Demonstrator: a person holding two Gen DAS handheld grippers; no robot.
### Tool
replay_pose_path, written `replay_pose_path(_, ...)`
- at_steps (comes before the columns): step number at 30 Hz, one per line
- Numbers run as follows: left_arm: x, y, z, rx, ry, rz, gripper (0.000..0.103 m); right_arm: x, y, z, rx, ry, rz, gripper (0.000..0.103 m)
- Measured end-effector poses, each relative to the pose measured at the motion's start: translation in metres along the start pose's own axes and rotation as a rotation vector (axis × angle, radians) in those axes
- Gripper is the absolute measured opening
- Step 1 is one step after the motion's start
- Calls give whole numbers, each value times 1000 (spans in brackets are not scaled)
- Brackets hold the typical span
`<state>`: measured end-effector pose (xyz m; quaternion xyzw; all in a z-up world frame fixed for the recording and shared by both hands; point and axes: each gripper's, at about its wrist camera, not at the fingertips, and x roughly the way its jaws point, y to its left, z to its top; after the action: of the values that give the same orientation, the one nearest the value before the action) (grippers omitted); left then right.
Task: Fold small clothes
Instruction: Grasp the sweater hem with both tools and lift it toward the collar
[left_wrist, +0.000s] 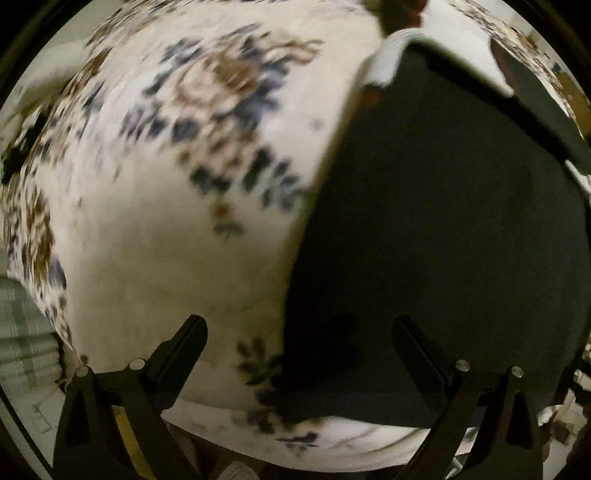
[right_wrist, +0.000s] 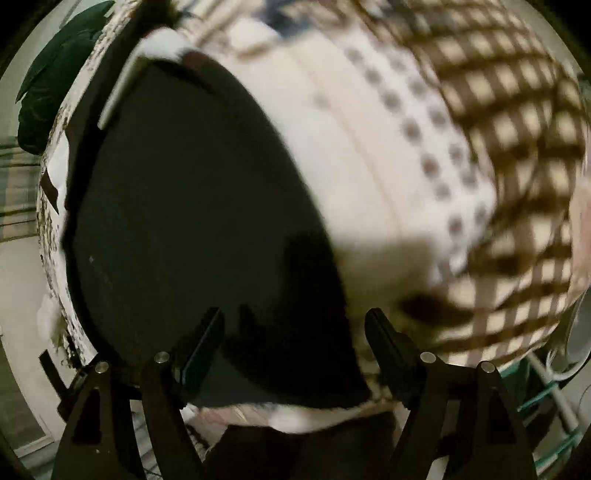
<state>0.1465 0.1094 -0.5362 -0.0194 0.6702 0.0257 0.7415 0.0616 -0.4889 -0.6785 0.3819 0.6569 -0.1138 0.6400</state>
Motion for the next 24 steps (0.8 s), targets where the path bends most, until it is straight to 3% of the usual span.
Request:
replay_pose_path(2, 9, 8, -5, -31, 2, -2, 103, 8, -16, -12, 20, 12, 37, 80)
replay_pose_path(6, 29, 20, -12, -111, 27, -73, 101, 20, -25, -26, 23, 5, 129, 77)
replay_pose_path(8, 35, 19, -15, -141, 31, -97, 100, 25, -22, -28, 10, 6, 154, 60)
replay_pose_path(13, 31, -16, -23, -36, 5, -195, 77, 30, -16, -26, -21, 9, 159, 60)
replay_pose_path(15, 29, -40, -29, 43, -9, -177, 37, 29, -20, -22, -3, 10, 187, 60)
replay_pose_path(16, 28, -45, -30, 60, -22, -166, 29, 29, -20, -21, 11, 7, 206, 58)
replay_pose_path(18, 24, -51, -32, 57, -45, -149, 12, 26, -24, -24, 27, -11, 218, 44)
replay_pose_path(19, 22, -49, -32, 41, -55, -158, 8, 24, -23, -25, 23, -17, 217, 34)
replay_pose_path(20, 19, -48, -32, 23, -68, -165, 8, 22, -24, -26, 20, -27, 221, 18)
replay_pose_path(21, 16, -46, -34, 13, -80, -165, 7, 19, -26, -28, 16, -35, 232, 11)
replay_pose_path(24, 5, -42, -37, -5, -110, -155, 6, 9, -23, -31, -3, -57, 252, 10)
